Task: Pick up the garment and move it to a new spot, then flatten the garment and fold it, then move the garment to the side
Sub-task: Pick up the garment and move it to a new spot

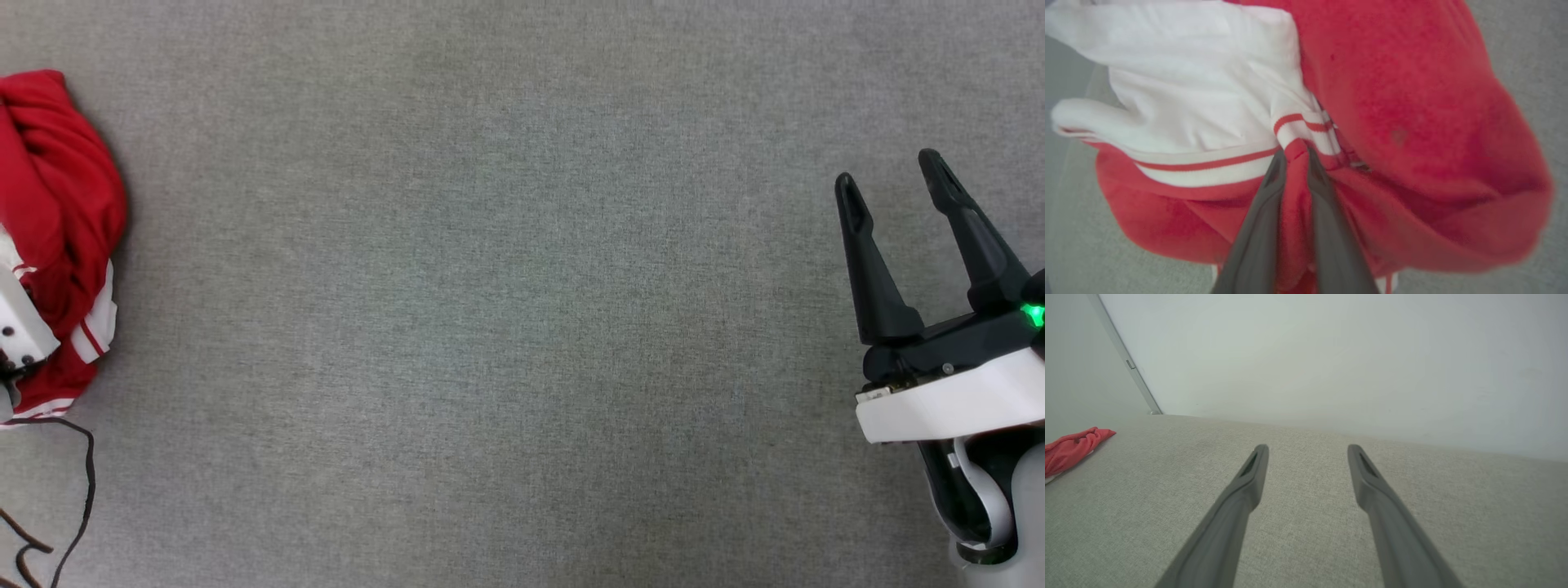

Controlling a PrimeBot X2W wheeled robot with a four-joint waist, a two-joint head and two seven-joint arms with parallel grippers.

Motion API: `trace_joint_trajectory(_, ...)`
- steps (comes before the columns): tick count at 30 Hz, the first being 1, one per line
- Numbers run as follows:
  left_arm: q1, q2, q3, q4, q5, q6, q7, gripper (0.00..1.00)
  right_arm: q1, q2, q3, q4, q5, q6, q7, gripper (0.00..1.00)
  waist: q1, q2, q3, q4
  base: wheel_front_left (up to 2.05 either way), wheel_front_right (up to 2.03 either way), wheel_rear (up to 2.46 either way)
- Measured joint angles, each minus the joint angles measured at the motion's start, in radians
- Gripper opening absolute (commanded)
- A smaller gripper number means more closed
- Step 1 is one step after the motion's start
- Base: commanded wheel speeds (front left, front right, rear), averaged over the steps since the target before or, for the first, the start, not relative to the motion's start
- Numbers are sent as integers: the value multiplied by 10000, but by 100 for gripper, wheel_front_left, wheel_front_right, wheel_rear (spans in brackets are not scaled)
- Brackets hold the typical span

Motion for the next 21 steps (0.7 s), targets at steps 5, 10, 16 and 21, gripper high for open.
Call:
trace_joint_trajectory(5, 151, 84, -119, -566, 583, 228, -1377, 0, 43, 58, -21, 4, -63, 0, 25, 100, 0, 0, -428, 81, 0, 0, 0)
trace_joint_trajectory(10, 145, 50, -113, -1045, 903, 359, -2903, 0, 204, 199, -82, 67, -79, 0, -58, 100, -1, 0, -993, 145, 0, 0, 0)
trace_joint_trajectory(16, 111, -215, -169, -1509, 1164, 299, -4922, 0, 643, 476, -293, 245, -107, 0, -113, 100, -1, 0, -1816, 193, 0, 0, 0)
trace_joint_trajectory(21, 232, -708, -399, -1718, 1325, 293, -6203, 0, 1140, 752, -485, 416, -107, 0, -215, 100, -1, 0, -2591, 171, 0, 0, 0)
